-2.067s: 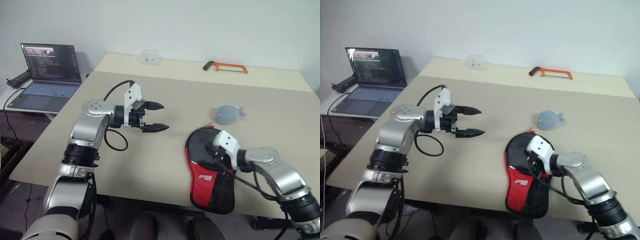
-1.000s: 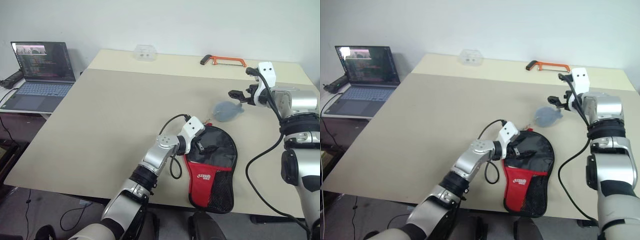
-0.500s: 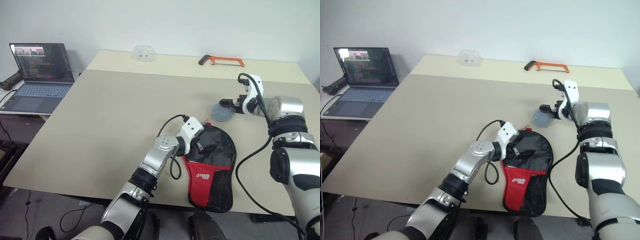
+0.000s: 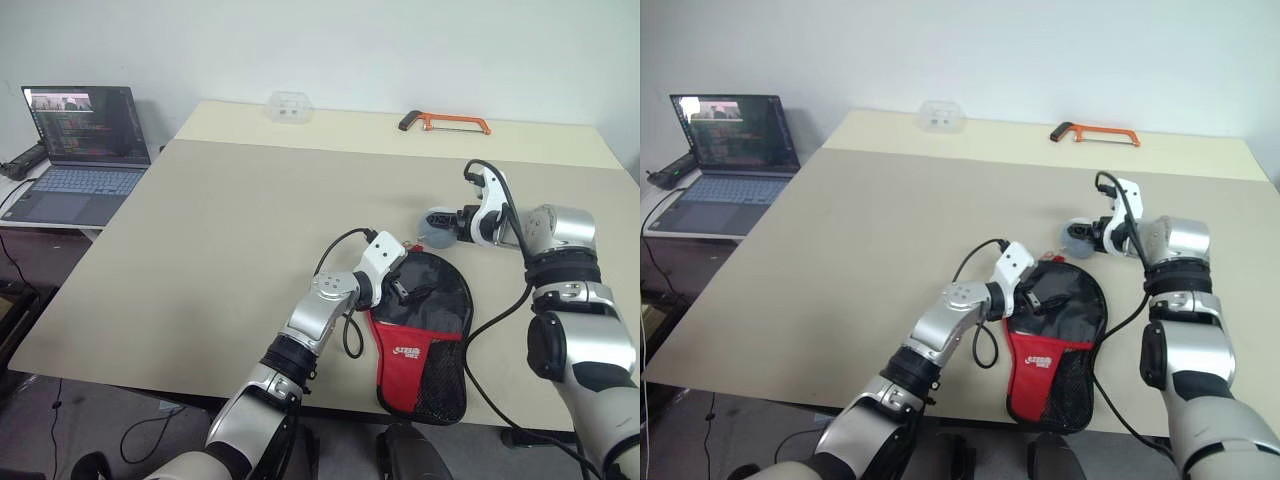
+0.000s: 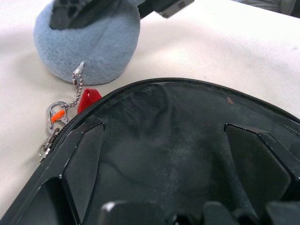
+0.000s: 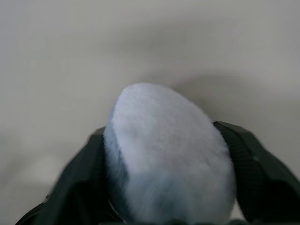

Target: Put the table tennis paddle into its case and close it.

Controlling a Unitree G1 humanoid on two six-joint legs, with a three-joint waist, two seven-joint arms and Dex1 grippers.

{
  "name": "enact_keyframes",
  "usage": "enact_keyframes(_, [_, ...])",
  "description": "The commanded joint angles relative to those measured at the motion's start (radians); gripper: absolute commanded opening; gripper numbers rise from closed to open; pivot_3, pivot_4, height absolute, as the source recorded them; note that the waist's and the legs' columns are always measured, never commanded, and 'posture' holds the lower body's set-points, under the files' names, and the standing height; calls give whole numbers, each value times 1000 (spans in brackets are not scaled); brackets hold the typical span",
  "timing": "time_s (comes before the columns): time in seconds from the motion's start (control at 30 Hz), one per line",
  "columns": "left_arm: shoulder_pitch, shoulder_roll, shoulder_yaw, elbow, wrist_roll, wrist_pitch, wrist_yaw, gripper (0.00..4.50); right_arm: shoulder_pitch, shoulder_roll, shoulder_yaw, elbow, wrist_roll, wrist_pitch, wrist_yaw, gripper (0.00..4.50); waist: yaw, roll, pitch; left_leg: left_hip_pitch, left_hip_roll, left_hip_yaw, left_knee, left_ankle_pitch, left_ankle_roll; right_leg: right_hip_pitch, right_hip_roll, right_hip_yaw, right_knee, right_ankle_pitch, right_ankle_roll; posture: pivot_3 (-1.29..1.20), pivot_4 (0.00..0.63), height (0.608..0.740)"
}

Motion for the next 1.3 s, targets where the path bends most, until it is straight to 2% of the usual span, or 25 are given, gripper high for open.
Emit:
enact_keyframes(0.03, [-8, -12, -12, 10, 11, -3, 4, 4500, 13, 5, -16, -48, 16, 27, -21, 1921, 0, 0, 0, 0, 0, 0, 0, 0, 0, 0, 0, 0, 0, 0, 0, 0, 150, 740])
enact_keyframes(0.17, [-17, -13, -5, 22, 10, -4, 5, 4500, 14, -11, -2, -40, -9, -22, -52, 993, 0, 0, 0, 0, 0, 0, 0, 0, 0, 0, 0, 0, 0, 0, 0, 0, 150, 740])
enact_keyframes(0.37, [-31, 9, 7, 54, 12, -21, -3, 4500, -15, -66, 26, 29, -66, -137, -69, 511, 1, 0, 0, 0, -1, 0, 0, 0, 0, 0, 0, 0, 0, 0, 0, 0, 150, 740])
enact_keyframes(0.6, [-30, 16, 8, 62, 9, -20, -4, 4500, -39, -189, 111, 90, -182, -312, -70, 438, 4, 1, 0, 0, -1, 0, 0, 1, 1, 0, -1, 0, -1, 0, 1, 0, 150, 740])
enact_keyframes(0.83, [-29, 33, -8, 73, 26, -27, -19, 4500, 3, -335, 221, 26, -244, -355, 130, 438, 2, 2, -1, 0, -1, 0, 0, 1, 1, 0, 0, 0, -1, 0, 1, 0, 150, 740])
enact_keyframes(1.07, [-43, 39, -1, 118, 38, -49, -3, 4500, 57, -460, 296, -27, -295, -371, 263, 437, 7, 3, -1, 0, -1, 0, 0, 1, 1, 0, 0, 0, -1, 0, 1, 0, 150, 740])
enact_keyframes(1.3, [-53, 41, -7, 146, 46, -67, -3, 4500, 185, -625, 346, -209, -309, -420, 474, 420, 19, 4, -2, 0, -2, 0, 1, 1, 1, 0, 0, 0, -1, 0, 1, 0, 150, 740])
